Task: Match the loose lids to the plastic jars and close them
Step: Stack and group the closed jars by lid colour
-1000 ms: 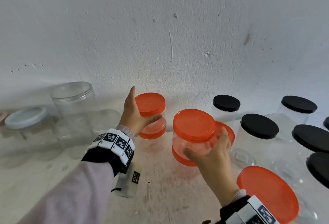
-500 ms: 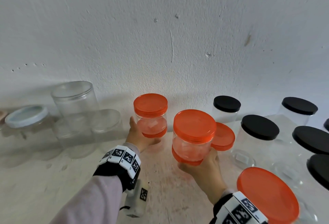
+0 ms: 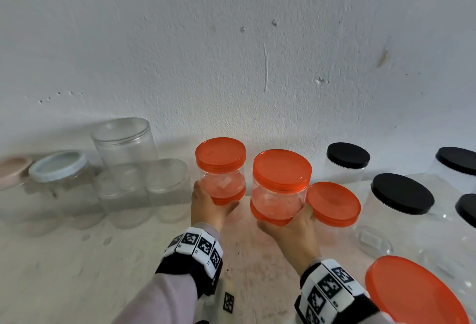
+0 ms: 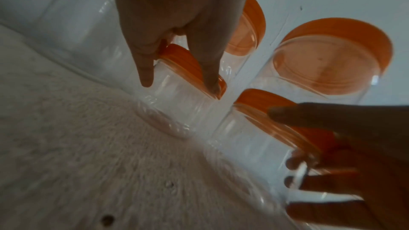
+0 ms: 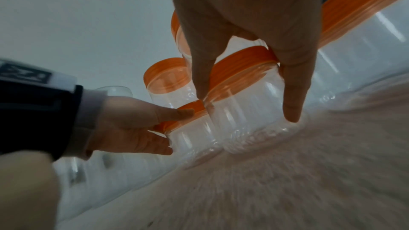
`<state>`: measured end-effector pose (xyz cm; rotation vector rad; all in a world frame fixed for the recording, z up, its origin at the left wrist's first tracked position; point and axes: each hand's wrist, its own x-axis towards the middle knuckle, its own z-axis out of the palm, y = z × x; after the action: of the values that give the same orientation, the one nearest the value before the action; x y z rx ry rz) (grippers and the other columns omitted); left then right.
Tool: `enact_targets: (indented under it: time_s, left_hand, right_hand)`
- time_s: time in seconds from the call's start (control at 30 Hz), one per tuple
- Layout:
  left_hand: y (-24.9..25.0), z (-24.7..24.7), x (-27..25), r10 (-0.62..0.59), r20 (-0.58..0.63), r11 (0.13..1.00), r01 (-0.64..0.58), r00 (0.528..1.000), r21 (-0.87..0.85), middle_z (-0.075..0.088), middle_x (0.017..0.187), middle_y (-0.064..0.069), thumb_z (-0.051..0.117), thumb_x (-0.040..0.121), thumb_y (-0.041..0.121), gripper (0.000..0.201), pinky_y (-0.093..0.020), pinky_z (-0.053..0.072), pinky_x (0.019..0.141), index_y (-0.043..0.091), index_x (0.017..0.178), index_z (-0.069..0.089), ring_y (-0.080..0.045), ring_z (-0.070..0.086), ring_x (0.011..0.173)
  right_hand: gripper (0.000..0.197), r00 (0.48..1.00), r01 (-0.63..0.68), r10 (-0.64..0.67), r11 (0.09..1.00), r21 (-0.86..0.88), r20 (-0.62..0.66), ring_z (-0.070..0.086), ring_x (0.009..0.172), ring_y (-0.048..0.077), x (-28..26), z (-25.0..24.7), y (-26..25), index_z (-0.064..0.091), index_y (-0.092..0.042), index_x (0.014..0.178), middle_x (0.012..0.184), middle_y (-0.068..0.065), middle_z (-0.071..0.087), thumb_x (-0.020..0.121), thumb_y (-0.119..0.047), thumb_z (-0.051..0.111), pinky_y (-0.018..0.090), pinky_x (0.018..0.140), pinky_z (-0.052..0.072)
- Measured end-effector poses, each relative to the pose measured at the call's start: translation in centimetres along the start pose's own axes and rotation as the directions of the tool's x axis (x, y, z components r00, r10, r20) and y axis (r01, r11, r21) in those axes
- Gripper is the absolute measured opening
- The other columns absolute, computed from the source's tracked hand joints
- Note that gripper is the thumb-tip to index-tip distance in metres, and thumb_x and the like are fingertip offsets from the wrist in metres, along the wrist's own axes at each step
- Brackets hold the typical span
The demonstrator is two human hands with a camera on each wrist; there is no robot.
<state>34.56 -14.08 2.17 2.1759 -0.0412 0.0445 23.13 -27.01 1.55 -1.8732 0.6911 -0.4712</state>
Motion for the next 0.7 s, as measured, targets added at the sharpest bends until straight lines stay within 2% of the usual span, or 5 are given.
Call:
enact_targets:
  time_s: [0.17, 0.37, 0.6, 0.7]
  left_hand:
    - [-0.1, 0.4, -0.3, -0.024, -0.053, 0.996, 0.019, 0.998, -0.087, 0.041, 0.14, -0.015, 0.084, 0.066, 0.031, 0.097, -0.043, 0.04, 0.104, 0.006, 0.141, 0.027, -0.032, 0.046, 0.125]
    - [-0.1, 0.4, 0.2, -0.053, -0.093, 0.996, 0.047, 0.994, -0.073, 0.035, 0.141, -0.019, 0.081, 0.071, 0.027, 0.095, -0.04, 0.035, 0.104, 0.002, 0.143, 0.024, -0.034, 0.04, 0.128]
    - [0.0, 0.2, 0.8, -0.081, -0.133, 0.996, 0.076, 0.988, -0.048, 0.041, 0.135, -0.02, 0.079, 0.074, 0.027, 0.082, -0.037, 0.036, 0.099, 0.001, 0.136, 0.031, -0.034, 0.043, 0.124]
    - [0.1, 0.3, 0.8, -0.081, -0.146, 0.996, 0.074, 0.986, -0.05, 0.039, 0.134, -0.02, 0.078, 0.074, 0.026, 0.081, -0.036, 0.037, 0.098, 0.0, 0.135, 0.032, -0.034, 0.044, 0.122]
  right_hand:
    - [0.096, 1.0, -0.002, 0.002, 0.998, -0.062, 0.005, 0.044, 0.121, 0.031, 2.5, 1.7, -1.8, 0.028, -0.003, 0.134, 0.13, 0.012, 0.039, 0.063, -0.029, 0.088, 0.043, 0.102, 0.039]
    - [0.095, 0.999, -0.013, 0.015, 0.998, -0.057, 0.033, 0.042, 0.122, 0.034, 4.7, 3.2, -2.3, 0.027, -0.001, 0.133, 0.131, 0.014, 0.037, 0.064, -0.026, 0.087, 0.047, 0.102, 0.04]
    - [0.093, 0.998, -0.009, 0.011, 0.999, -0.042, 0.055, 0.042, 0.123, 0.033, 6.2, 4.7, -2.5, 0.025, -0.002, 0.134, 0.134, 0.014, 0.036, 0.067, -0.026, 0.086, 0.043, 0.103, 0.039]
    - [0.092, 0.998, 0.005, -0.001, 0.998, -0.065, 0.059, 0.043, 0.122, 0.032, 6.8, 5.0, -2.3, 0.026, -0.002, 0.133, 0.134, 0.014, 0.036, 0.068, -0.027, 0.086, 0.039, 0.101, 0.04]
